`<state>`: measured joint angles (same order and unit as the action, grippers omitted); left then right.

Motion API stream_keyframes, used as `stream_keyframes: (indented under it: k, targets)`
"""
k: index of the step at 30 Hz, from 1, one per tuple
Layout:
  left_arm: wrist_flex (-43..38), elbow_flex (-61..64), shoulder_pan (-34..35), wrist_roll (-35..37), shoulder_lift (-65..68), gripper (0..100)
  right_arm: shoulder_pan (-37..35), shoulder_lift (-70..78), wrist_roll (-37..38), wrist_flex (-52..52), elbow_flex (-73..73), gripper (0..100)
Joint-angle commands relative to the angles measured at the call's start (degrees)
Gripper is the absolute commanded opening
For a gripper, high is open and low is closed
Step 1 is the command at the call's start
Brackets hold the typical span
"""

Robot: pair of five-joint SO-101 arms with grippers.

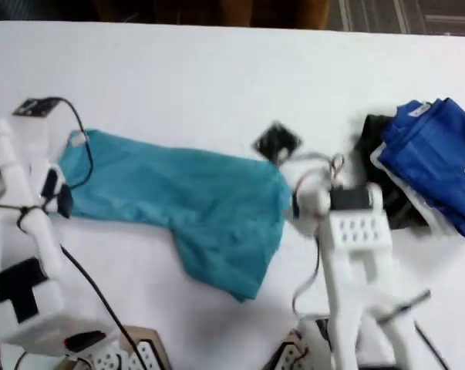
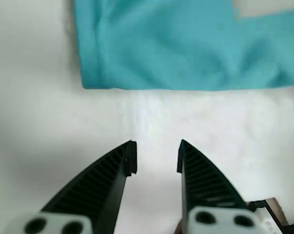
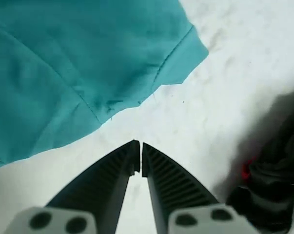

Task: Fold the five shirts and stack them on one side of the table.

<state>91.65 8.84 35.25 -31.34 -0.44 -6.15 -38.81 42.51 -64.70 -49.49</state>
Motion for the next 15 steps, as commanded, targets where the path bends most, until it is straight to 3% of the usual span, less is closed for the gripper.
stream_keyframes:
  k: [1, 4, 11, 15]
  targets:
    - [-2.55, 5.85, -2.20, 0.44, -7.65, 16, 0.31, -8.92, 0.00, 11.74, -14.33, 2.0]
    - [-3.60, 9.54, -3.60, 0.44, -12.13, 16, 0.31, -12.18, 0.00, 17.19, -19.60, 2.0]
    - [-3.60, 13.23, -3.87, 0.44, -17.32, 16, -0.22, -18.95, 0.09, 11.65, -18.81, 1.9]
    - [-3.60, 15.69, -3.87, 0.44, -17.41, 16, -10.24, -19.38, 3.16, 5.14, -19.34, 2.1]
